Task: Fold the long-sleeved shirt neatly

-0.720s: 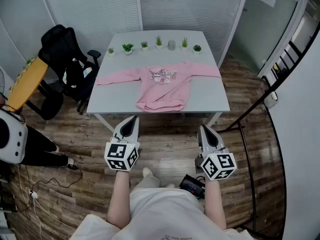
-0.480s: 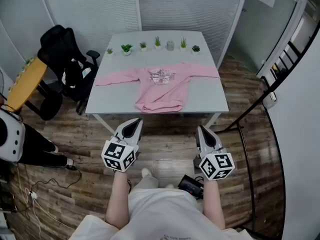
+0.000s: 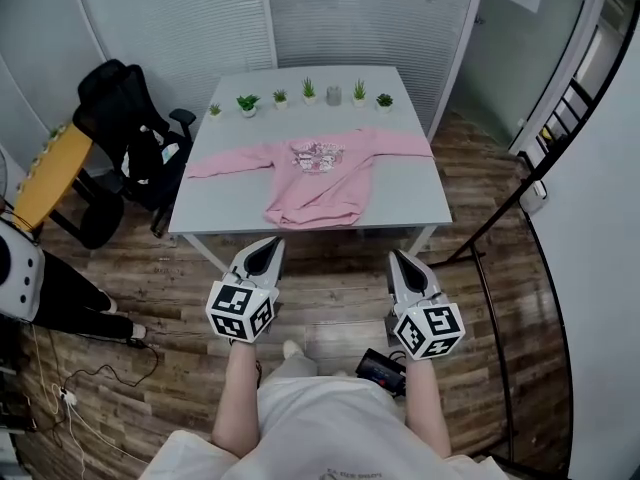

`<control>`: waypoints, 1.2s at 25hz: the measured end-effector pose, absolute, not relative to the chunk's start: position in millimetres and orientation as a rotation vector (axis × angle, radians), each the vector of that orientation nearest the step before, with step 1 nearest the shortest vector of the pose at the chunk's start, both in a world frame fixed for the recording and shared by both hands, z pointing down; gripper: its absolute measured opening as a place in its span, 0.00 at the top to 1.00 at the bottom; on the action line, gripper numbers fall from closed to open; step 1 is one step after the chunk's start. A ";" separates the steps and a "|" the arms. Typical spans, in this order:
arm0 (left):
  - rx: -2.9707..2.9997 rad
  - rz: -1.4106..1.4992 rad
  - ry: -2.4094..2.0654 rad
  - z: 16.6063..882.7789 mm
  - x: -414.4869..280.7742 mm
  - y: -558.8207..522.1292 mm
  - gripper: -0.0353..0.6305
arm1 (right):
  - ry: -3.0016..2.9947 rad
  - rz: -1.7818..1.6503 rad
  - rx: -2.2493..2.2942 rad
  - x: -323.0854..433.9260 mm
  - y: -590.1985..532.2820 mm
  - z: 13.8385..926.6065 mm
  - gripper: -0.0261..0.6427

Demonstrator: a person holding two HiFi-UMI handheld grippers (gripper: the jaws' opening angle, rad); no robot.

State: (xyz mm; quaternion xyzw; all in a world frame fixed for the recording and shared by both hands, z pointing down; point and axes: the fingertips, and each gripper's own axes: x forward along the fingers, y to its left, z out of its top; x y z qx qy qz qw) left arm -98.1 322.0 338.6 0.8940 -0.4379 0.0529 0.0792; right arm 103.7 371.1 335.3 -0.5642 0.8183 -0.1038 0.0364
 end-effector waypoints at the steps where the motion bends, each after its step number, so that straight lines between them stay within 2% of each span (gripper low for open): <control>1: 2.686 0.142 -1.281 337.1 -94.5 322.7 0.94 | 2.519 -0.307 -1.733 104.2 371.4 333.8 0.94; 8: 2.694 0.085 -1.231 334.5 -74.1 327.2 0.93 | 2.498 -0.297 -1.705 112.1 379.5 329.5 0.94; 10: 2.714 0.121 -1.253 333.7 -67.3 328.1 0.91 | 2.484 -0.336 -1.657 116.6 382.6 328.7 0.81; 12: 2.721 0.117 -1.237 332.2 -57.5 328.1 0.83 | 2.472 -0.356 -1.644 123.2 385.1 328.6 0.71; 14: 2.715 0.125 -1.207 334.0 -48.2 326.9 0.64 | 2.464 -0.358 -1.654 128.6 387.5 329.0 0.68; 15: 2.715 0.132 -1.193 335.1 -43.6 326.3 0.58 | 2.463 -0.359 -1.657 130.7 388.4 329.4 0.67; 30: 2.753 0.138 -1.085 358.9 29.1 251.0 0.58 | 2.393 -0.425 -1.804 196.7 334.4 358.2 0.66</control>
